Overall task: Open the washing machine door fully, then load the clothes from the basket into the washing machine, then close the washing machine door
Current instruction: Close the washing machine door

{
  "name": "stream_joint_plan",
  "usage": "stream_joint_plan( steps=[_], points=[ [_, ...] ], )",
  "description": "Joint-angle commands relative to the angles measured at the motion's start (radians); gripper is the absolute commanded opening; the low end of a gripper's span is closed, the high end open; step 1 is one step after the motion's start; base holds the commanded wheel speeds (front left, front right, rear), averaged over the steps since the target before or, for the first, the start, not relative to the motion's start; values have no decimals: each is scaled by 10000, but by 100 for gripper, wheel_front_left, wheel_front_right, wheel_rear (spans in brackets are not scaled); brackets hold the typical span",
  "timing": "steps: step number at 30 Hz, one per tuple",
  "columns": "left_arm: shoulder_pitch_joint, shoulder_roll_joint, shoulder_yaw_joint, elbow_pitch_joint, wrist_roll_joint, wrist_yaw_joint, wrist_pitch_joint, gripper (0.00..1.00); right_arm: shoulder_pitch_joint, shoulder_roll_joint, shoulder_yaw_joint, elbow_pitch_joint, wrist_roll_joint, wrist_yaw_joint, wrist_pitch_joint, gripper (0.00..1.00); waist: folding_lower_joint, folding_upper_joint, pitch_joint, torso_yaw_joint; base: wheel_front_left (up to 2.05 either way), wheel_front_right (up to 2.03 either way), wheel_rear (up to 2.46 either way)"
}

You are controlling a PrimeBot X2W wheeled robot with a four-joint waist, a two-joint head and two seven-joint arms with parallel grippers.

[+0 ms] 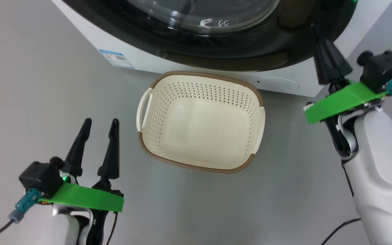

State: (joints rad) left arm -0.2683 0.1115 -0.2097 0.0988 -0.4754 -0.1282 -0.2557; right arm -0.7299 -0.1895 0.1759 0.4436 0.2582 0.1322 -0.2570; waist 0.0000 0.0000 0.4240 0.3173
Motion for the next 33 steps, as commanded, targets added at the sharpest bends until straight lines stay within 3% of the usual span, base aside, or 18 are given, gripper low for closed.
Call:
stream_joint_plan(
  steps=[1,2,14,33],
  points=[
    [78,345,433,-128,15,-25,-61,100,388,187,258,-223,133,-15,-48,94,0,0,-182,-159,0,0,0],
    [105,363,468,-103,19,-25,-61,100,513,194,280,-219,154,-15,-48,100,0,0,-247,-205,0,0,0],
    [680,731,969,264,50,-25,-61,100,2101,331,413,-269,401,-15,-48,100,0,0,-1243,-981,0,0,0],
    [968,1263,1266,657,94,-25,-61,100,3595,298,-203,-540,392,-15,-48,100,0,0,-2042,-2397,0,0,0]
  ],
)
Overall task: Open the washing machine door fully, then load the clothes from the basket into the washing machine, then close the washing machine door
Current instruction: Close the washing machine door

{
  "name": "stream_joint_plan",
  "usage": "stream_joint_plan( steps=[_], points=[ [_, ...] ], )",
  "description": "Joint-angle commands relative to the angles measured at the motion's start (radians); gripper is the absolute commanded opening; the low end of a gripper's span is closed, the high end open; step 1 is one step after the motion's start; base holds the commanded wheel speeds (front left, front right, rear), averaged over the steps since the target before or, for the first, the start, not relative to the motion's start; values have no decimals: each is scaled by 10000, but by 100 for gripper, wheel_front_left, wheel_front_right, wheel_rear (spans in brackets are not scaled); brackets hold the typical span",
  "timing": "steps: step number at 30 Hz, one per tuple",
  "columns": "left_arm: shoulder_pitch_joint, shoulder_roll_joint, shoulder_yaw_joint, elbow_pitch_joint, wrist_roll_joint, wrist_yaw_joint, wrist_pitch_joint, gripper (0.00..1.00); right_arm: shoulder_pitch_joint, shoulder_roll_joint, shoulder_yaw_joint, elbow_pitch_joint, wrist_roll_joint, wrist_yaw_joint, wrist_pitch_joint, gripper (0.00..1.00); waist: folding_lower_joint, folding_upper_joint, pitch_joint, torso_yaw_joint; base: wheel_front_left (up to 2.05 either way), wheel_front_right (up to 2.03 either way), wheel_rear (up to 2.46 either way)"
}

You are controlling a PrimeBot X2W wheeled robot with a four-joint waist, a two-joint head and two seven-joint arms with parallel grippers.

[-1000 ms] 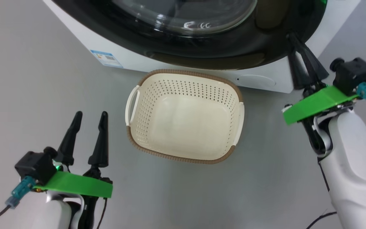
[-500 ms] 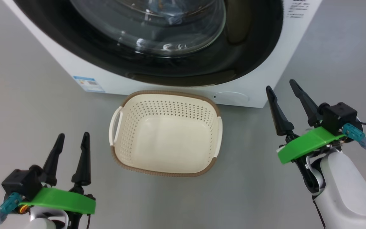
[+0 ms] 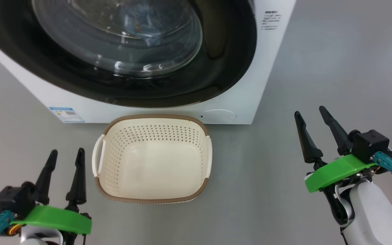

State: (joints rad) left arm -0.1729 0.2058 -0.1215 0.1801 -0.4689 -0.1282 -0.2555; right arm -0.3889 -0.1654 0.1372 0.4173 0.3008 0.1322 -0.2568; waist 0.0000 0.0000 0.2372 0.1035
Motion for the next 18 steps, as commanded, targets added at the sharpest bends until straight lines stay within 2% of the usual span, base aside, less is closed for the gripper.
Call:
stream_joint_plan(
  steps=[1,18],
  points=[
    [29,345,396,-146,14,-25,-63,100,235,63,153,-290,-35,-15,-49,100,0,0,-197,-328,0,0,0],
    [753,405,741,-28,14,-25,-63,100,1202,-73,-291,-457,6,-15,-49,100,0,0,-930,-1205,0,0,0]
  ],
)
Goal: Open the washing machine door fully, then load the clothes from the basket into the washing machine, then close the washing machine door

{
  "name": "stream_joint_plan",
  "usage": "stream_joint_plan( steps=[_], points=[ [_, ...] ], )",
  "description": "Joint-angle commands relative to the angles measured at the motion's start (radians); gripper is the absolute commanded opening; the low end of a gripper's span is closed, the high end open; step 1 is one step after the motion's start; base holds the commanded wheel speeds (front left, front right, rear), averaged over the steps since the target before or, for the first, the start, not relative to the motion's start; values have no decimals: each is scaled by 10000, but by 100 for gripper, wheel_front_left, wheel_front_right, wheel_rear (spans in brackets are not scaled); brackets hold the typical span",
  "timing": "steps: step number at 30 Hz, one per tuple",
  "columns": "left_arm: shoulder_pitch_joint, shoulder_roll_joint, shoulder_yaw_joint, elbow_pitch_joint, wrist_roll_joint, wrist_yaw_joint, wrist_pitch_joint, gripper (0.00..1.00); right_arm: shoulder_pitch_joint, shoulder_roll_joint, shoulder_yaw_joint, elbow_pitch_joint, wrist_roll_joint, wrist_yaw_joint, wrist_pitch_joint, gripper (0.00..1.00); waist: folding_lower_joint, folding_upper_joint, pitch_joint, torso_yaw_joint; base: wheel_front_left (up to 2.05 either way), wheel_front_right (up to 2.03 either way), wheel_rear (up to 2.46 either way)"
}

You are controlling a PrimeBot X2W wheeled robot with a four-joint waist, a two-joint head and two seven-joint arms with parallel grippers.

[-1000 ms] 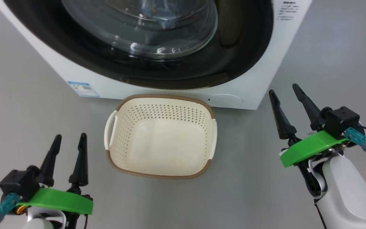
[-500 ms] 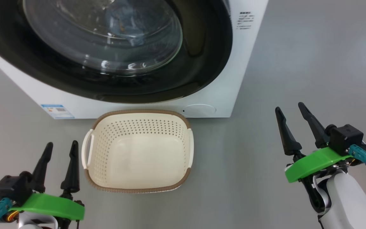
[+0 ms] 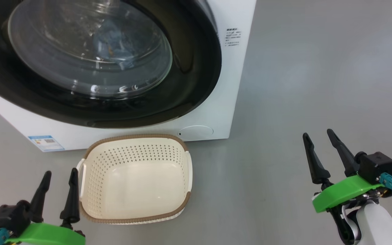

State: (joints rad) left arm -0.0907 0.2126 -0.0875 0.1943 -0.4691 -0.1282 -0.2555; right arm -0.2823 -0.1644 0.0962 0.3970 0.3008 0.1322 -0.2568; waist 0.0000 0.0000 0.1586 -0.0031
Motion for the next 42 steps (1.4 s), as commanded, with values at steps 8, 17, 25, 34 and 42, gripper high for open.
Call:
stream_joint_plan(
  steps=[8,17,25,34,42],
  points=[
    [278,347,574,-119,84,-25,-63,100,502,-161,6,-266,48,-15,-49,100,0,0,-476,-335,0,0,0],
    [615,374,727,-158,211,-25,-63,100,877,-234,-222,-341,60,-15,-49,100,0,0,-635,-435,0,0,0],
    [661,365,861,-135,297,-25,-63,100,1001,-167,-348,-391,8,-15,-49,100,0,0,-636,-434,0,0,0],
    [625,339,881,-153,302,-25,-63,100,1024,-138,-396,-440,-26,-15,-49,100,0,0,-633,-429,0,0,0],
    [561,334,915,-113,319,-25,-63,100,997,-145,-417,-444,-37,-15,-49,100,0,0,-606,-415,0,0,0]
  ],
)
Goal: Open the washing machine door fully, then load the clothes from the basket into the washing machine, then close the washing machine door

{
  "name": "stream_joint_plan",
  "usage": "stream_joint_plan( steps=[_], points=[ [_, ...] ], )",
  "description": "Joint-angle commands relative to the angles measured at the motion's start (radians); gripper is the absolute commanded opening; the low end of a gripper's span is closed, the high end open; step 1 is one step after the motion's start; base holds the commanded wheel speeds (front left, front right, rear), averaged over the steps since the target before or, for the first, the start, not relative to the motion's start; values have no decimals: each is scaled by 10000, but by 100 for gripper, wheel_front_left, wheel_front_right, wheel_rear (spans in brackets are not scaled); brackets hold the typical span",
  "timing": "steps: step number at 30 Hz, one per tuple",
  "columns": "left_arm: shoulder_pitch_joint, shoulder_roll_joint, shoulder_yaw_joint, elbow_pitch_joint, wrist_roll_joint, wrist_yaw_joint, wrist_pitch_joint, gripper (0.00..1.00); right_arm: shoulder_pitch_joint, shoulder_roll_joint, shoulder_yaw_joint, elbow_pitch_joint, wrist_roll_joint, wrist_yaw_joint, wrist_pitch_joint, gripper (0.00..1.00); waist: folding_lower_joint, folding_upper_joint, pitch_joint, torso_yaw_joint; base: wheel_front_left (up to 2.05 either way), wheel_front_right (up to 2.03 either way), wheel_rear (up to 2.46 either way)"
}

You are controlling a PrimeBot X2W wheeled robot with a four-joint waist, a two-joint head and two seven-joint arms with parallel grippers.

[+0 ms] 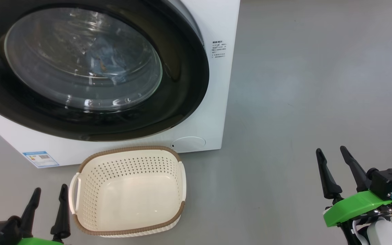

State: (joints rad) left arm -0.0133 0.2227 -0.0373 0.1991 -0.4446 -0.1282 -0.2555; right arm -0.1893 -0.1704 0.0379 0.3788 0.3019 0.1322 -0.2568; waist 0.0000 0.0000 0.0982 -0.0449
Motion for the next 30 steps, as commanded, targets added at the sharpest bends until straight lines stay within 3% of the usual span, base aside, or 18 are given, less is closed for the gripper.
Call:
stream_joint_plan(
  steps=[1,16,17,23,30],
  points=[
    [-220,232,410,-148,71,-25,-63,100,73,-85,160,-261,-48,-15,-49,100,0,0,-2,9,0,0,0],
    [-321,229,462,-228,135,-25,-63,100,28,-34,129,-331,-64,-15,-49,100,0,0,188,13,0,0,0],
    [-26,-18,79,28,3,4,3,0,1,50,-22,-25,5,0,2,0,0,0,185,15,0,0,0],
    [150,-600,-147,622,-57,4,24,0,273,357,15,671,67,0,33,0,0,0,184,17,0,0,0],
    [111,-652,-69,574,-723,22,218,0,318,404,-72,545,799,-1,240,0,12,0,100,42,0,0,0]
  ],
)
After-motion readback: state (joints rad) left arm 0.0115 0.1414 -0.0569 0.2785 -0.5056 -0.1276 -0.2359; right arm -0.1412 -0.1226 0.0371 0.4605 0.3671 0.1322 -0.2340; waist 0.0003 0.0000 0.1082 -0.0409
